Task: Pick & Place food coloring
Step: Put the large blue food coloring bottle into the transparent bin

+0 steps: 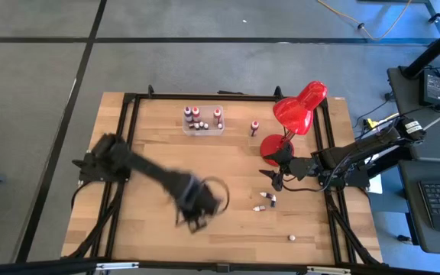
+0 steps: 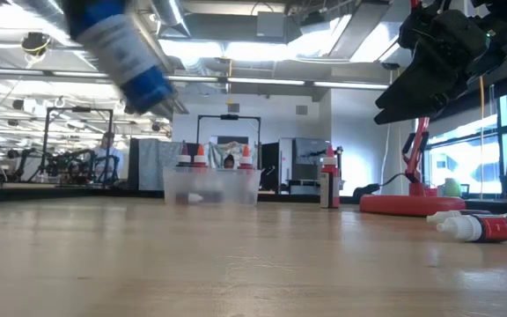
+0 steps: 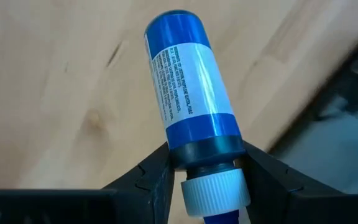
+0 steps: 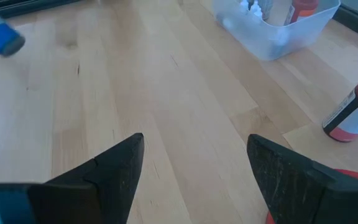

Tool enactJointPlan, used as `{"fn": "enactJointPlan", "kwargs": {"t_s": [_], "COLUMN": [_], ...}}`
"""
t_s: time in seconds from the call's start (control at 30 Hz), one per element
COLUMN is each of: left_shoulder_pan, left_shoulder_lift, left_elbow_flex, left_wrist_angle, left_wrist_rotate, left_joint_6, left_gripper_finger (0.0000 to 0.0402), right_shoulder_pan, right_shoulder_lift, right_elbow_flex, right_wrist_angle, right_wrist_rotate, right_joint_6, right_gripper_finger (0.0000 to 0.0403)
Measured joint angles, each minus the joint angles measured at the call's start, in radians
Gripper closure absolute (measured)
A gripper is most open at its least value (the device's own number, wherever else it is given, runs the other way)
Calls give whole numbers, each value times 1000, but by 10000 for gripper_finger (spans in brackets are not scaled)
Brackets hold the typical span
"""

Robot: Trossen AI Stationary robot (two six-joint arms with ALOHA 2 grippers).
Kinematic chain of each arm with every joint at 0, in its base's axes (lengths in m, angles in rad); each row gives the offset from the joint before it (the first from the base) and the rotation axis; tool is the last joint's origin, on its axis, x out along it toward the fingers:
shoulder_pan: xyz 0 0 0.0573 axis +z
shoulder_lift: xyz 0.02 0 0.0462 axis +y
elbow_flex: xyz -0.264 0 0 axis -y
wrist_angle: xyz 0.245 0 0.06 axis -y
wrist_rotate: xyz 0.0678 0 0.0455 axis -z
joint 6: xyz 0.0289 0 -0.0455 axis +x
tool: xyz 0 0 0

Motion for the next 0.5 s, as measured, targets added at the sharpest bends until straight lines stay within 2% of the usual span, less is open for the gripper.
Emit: {"fn": "enactJointPlan", "kwargs": {"t_s": [0.1, 0.2, 0.23, 0.3, 0.5], "left_shoulder_pan": [140, 262, 300, 365, 502], "left_shoulder_lift": [-26, -25, -19, -14, 25], "left_elbow_flex": [0, 0, 0, -23, -30], "left_wrist_angle": [-74, -238, -282, -262, -254], "left_wrist_rotate": [165, 266, 281, 318, 322], "left_joint_6": [105, 194, 230, 286, 387], "left_gripper_finger": [256, 257, 257, 257, 257], "right_shoulder_pan": [0, 0, 0, 0, 0], "right_shoulder_lift": [0, 0, 0, 0, 0], "right_elbow_flex": [0, 0, 0, 0, 0], "right_wrist_angle": [0, 0, 0, 0, 3], "right_wrist_rotate": [0, 0, 0, 0, 1], "right_joint_6": [0, 0, 0, -1, 0], "right_gripper_finger": [114, 114, 114, 114, 114]}}
